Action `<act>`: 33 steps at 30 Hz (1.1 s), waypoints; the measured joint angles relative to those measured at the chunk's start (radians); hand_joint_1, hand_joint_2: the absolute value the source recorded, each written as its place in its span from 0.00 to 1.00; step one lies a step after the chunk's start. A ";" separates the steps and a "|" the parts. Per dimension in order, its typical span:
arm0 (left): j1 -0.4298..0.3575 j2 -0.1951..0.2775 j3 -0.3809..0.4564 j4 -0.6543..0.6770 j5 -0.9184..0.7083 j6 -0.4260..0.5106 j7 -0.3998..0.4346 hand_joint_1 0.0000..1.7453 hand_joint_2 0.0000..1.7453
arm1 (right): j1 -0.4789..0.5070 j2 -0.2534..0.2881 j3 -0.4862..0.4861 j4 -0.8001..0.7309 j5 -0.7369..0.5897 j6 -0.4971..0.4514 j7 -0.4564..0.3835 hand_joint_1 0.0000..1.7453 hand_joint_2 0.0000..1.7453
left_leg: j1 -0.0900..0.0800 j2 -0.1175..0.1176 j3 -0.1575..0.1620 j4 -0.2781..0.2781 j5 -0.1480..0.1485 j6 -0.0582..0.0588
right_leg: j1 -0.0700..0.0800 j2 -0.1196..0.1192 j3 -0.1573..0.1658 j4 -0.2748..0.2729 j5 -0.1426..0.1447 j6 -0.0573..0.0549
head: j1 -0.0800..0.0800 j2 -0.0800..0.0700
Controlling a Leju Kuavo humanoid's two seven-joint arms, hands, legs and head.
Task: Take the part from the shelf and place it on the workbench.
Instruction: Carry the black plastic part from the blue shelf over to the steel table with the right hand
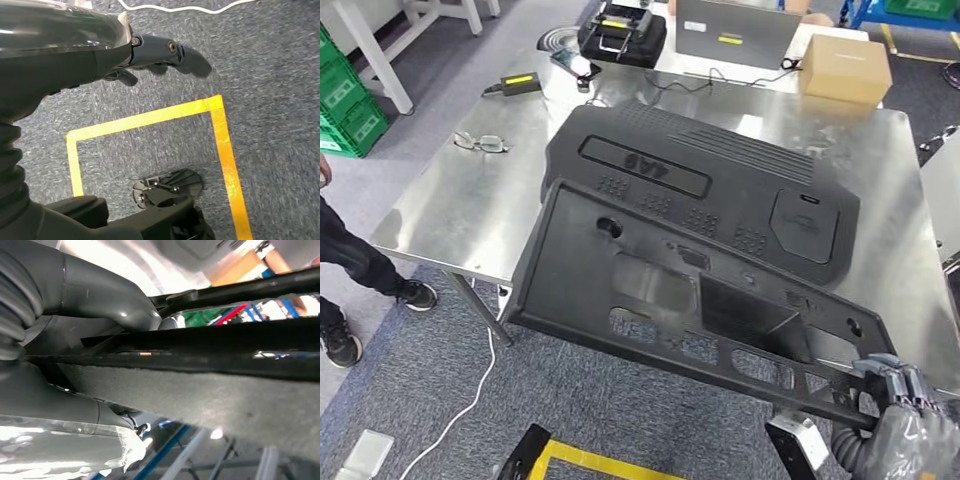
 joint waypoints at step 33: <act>-0.002 0.001 0.001 0.001 0.000 0.000 0.000 0.00 1.00 | 0.000 0.002 -0.001 -0.003 0.001 0.000 0.000 1.00 1.00 | 0.001 -0.002 0.027 -0.003 -0.012 0.013 | 0.009 -0.001 -0.036 0.068 -0.014 0.001 | 0.003 0.000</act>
